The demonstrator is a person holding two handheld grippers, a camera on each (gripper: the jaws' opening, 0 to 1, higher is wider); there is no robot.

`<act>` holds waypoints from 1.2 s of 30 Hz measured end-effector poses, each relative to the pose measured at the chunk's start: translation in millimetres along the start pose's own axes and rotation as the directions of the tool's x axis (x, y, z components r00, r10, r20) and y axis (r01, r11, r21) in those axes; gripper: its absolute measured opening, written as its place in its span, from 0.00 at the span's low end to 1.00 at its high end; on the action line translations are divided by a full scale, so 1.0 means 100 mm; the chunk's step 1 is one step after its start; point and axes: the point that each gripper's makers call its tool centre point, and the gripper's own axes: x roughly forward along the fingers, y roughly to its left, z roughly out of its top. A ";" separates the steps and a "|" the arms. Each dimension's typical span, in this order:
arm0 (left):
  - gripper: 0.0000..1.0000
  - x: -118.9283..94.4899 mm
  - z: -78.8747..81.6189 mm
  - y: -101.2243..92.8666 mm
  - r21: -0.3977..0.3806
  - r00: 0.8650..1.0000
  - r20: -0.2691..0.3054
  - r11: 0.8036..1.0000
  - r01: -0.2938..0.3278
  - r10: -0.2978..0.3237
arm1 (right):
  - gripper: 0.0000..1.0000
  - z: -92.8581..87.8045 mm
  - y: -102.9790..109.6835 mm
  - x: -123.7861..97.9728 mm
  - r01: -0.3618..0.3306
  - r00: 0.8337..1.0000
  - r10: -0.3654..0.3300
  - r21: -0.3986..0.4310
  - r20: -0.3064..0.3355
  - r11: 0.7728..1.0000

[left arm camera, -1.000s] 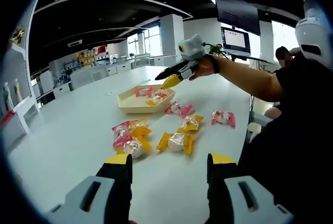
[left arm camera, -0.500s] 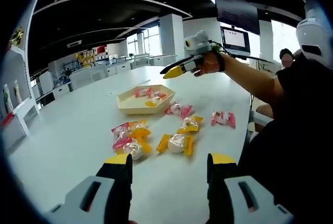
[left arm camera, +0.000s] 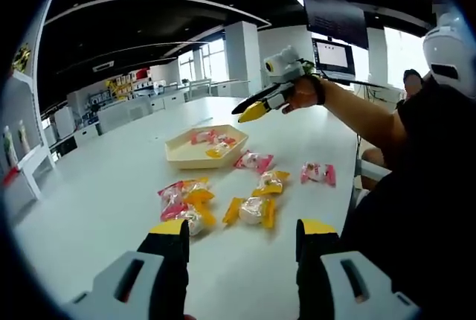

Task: Pick up the marshmallows scattered on the table and place them into the bowl on the table

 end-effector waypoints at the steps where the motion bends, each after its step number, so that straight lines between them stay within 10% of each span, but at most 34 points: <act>1: 0.57 0.00 0.01 0.00 -0.002 1.000 0.003 1.000 0.002 -0.002 | 0.50 0.00 0.02 -0.02 -0.001 1.000 0.001 0.006 -0.001 1.000; 19: 0.57 0.12 0.03 -0.13 0.008 0.999 0.008 0.999 0.040 -0.040 | 0.49 -0.17 0.44 -0.32 0.013 0.998 -0.015 -0.031 -0.064 0.999; 36: 0.57 0.09 0.02 -0.12 0.002 0.999 0.014 0.999 0.039 -0.039 | 0.50 -0.36 0.88 -0.38 -0.113 0.984 0.093 -0.130 -0.150 0.985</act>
